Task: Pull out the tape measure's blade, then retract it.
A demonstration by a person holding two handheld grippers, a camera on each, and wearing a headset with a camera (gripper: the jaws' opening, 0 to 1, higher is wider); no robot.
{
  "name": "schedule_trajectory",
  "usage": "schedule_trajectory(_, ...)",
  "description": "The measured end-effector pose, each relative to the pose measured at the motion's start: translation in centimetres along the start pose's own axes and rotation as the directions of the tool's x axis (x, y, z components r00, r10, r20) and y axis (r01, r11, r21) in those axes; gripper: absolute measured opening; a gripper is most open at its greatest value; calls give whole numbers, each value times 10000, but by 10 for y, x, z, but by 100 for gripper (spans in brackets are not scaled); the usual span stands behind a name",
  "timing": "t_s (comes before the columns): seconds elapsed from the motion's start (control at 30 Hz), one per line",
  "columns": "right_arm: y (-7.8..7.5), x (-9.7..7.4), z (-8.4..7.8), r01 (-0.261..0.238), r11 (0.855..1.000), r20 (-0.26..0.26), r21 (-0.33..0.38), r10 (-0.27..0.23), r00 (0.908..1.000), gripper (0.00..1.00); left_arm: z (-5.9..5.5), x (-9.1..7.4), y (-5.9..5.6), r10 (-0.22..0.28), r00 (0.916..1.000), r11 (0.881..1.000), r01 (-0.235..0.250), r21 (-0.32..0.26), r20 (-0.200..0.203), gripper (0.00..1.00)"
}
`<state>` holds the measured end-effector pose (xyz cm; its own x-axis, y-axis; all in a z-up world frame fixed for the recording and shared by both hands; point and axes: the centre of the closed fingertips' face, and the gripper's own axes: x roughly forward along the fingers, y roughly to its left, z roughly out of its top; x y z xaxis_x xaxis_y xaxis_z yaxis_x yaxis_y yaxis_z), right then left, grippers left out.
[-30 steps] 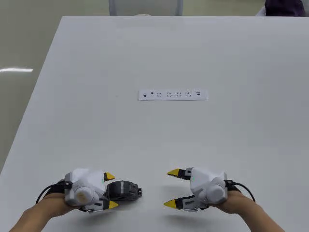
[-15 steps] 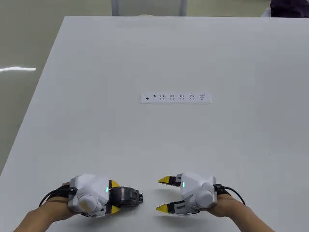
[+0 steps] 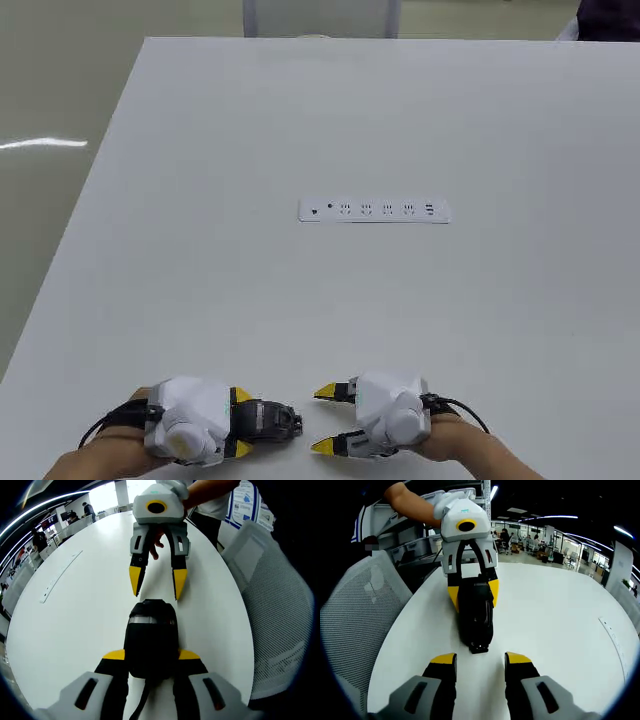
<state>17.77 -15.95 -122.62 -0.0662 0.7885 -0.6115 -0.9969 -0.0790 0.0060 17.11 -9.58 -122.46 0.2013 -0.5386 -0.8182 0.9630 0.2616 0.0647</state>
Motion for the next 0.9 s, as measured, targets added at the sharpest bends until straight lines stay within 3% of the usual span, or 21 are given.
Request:
schedule_trajectory(0.3, -1, 16, 0, -184, 9997, 24, -134, 184, 9998, 28, 0, 0, 0, -101, 9998, 9999, 102, -82, 191, 29)
schedule_trajectory(0.9, 4, 25, -1, -571, 9981, -131, -242, 568, 9983, 16, 2, 0, -1, -199, 9982, 9998, 198, 32, 570, 29)
